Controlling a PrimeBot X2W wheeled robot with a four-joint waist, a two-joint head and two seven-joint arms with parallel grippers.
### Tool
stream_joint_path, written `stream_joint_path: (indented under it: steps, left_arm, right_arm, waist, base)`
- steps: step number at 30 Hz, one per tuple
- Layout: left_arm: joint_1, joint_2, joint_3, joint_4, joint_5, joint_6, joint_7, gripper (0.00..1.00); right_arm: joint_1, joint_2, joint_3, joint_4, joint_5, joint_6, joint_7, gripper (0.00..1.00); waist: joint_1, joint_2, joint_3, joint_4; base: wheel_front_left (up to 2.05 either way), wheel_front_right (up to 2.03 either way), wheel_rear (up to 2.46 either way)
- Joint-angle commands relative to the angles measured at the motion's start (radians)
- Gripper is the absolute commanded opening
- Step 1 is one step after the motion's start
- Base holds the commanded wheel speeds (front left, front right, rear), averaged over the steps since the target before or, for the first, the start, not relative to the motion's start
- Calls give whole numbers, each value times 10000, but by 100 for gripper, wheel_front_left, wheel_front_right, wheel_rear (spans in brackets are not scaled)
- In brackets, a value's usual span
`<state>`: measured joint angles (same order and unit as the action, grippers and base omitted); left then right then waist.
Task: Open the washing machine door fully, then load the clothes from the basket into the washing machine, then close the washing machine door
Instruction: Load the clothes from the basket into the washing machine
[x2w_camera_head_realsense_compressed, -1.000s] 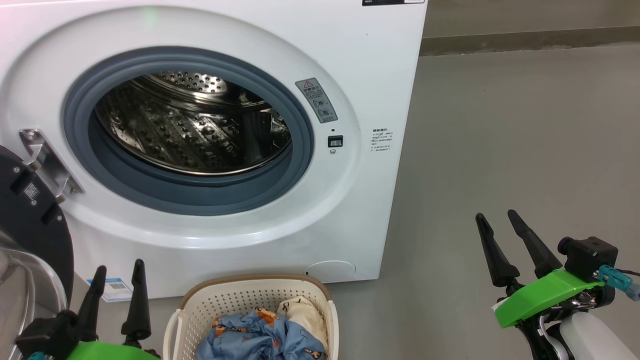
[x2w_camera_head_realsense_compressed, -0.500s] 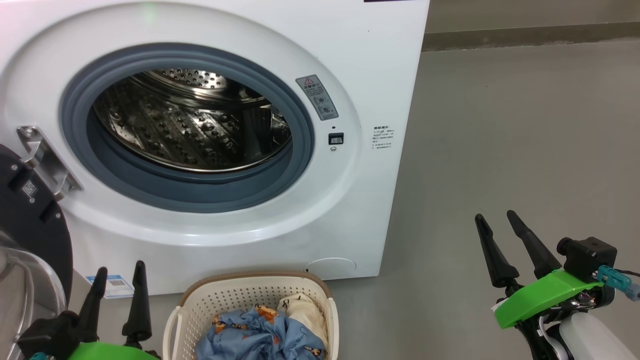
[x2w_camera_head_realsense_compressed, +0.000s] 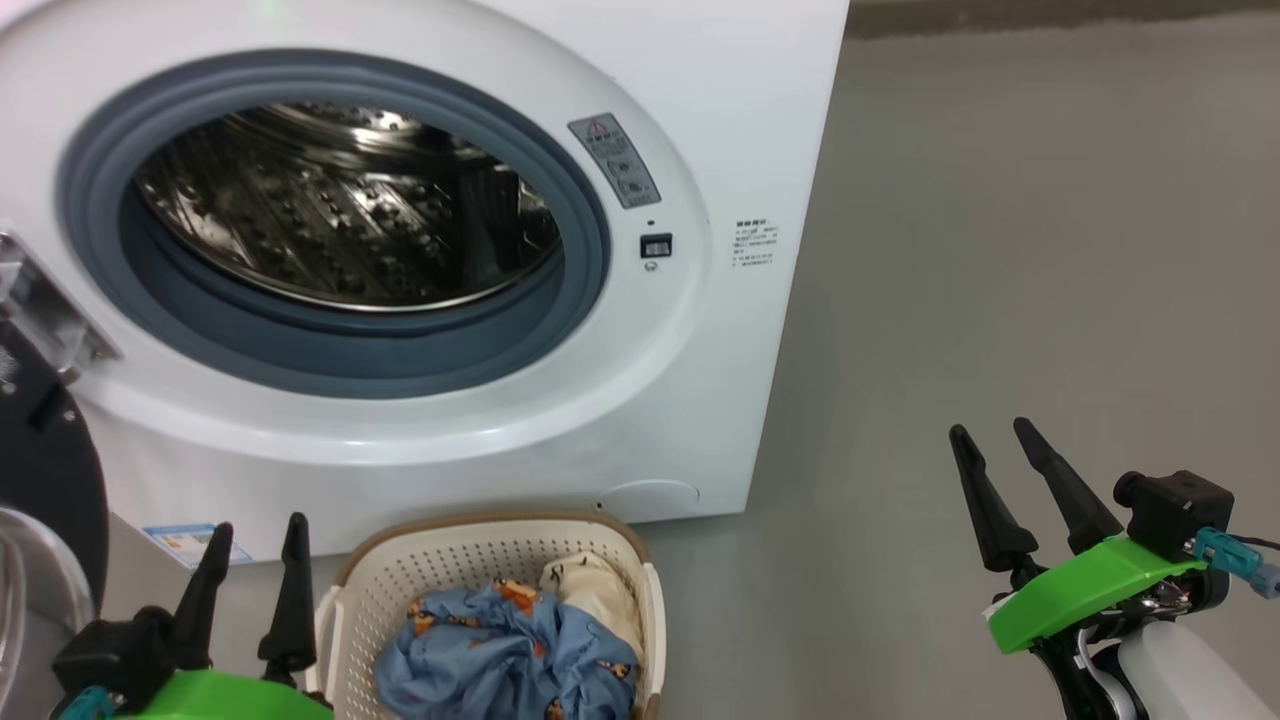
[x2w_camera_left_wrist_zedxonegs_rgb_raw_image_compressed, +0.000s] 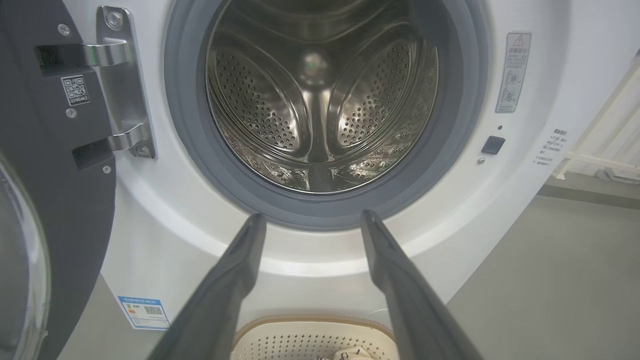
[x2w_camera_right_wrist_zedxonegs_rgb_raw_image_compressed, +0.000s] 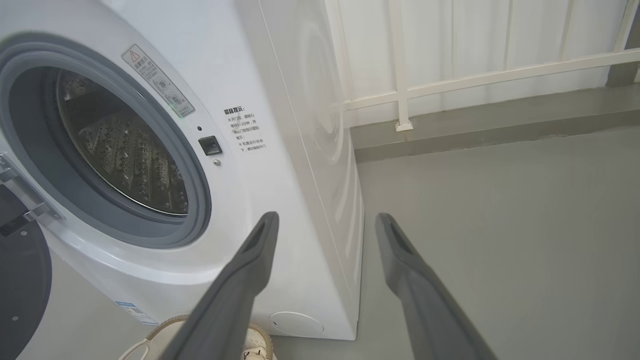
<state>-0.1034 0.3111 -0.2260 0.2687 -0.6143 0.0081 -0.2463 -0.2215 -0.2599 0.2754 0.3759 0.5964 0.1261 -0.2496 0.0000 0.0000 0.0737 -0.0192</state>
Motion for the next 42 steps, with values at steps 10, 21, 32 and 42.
stream_joint_path:
  steps: [10, 21, 32, 42]
  left_arm:
    - [-1186, 211, 27, 373, 12, -339, 212, 100]
    - [-2505, 60, -492, 1882, -96, -892, 651, 100]
    - [-3943, -79, -1315, 3971, -13, -1272, 1000, 100]
    - [-5162, -359, -2153, 6065, -208, -1379, 1357, 100]
  right_arm:
    - [-646, 104, -51, -333, -265, 46, -122, 100]
    - [-1268, 427, -196, -595, -524, 46, -122, 100]
    - [-1899, 741, -278, -806, -757, 46, -122, 100]
    - [-2476, 903, -352, -1054, -872, 46, -122, 100]
  waist:
    - [0, 0, 1483, -462]
    - [0, 0, 2973, -828]
    - [0, 0, 4496, -1192]
    - [0, 0, 5577, -1502]
  base:
    - [0, 0, 0]
    - [0, 0, 0]
    - [0, 0, 0]
    - [0, 0, 0]
